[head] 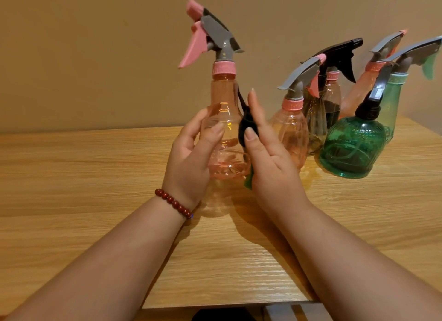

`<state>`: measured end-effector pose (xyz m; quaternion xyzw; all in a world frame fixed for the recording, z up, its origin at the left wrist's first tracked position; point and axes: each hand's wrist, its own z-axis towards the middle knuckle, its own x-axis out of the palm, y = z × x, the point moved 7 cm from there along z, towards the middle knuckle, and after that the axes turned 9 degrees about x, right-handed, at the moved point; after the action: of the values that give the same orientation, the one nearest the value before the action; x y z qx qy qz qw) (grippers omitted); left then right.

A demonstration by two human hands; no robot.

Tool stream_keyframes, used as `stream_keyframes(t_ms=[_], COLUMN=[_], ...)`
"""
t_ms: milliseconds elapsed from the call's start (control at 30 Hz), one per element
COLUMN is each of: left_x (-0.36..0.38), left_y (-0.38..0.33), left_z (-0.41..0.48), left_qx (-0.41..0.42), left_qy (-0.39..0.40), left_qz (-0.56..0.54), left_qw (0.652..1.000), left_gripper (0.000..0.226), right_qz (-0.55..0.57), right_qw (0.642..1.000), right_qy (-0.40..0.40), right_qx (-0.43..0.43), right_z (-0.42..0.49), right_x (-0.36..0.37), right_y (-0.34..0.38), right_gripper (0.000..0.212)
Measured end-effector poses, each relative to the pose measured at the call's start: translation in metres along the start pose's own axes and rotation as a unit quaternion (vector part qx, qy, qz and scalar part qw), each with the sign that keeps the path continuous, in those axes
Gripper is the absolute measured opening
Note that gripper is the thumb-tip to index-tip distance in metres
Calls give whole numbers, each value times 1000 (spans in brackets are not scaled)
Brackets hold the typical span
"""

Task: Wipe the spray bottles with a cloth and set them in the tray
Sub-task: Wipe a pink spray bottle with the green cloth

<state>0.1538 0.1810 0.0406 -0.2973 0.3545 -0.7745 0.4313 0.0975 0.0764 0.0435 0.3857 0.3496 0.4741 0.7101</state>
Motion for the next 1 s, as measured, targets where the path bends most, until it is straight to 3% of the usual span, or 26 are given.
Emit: stream_keyframes(t_ms=[133,367,433,533,600,667,733,833,933,1000], left_x=[3,14,11,8,8,8,7,6,10,11], left_y=[6,1,4,6,6,4,3,2,4,3], left_z=[1,-1,-1,-1,0,2,3,1,-1,0], left_qx=[-32,-10,-17,-19,-15,-9,-6,-10,-14,-12], left_qy=[-6,19,-6,-40,-53,-58,-57,-57,-54,-53], left_qz=[-7,18,0,6,18,26,32,32,18,20], left_qw=[999,1000,1000,999,998,998,998,998,998,998], left_gripper=[56,44,49,52,54,51,49,57,45,43], right_qz=[-18,-150,-94,45,-12,-112,-135,-85,38,16], right_qw=[999,975,986,993,994,983,977,985,992,991], right_qy=[-28,-81,-95,-101,-110,-110,-105,-119,-121,-134], right_qx=[-19,-143,-96,38,0,-92,-125,-89,24,-4], right_z=[-2,-9,-2,5,1,-6,-10,-6,1,-2], right_x=[-6,-3,-7,-12,-10,0,6,0,-11,-13], right_y=[2,26,20,-2,6,19,21,18,-1,4], right_gripper=[45,47,43,38,39,41,42,40,36,36])
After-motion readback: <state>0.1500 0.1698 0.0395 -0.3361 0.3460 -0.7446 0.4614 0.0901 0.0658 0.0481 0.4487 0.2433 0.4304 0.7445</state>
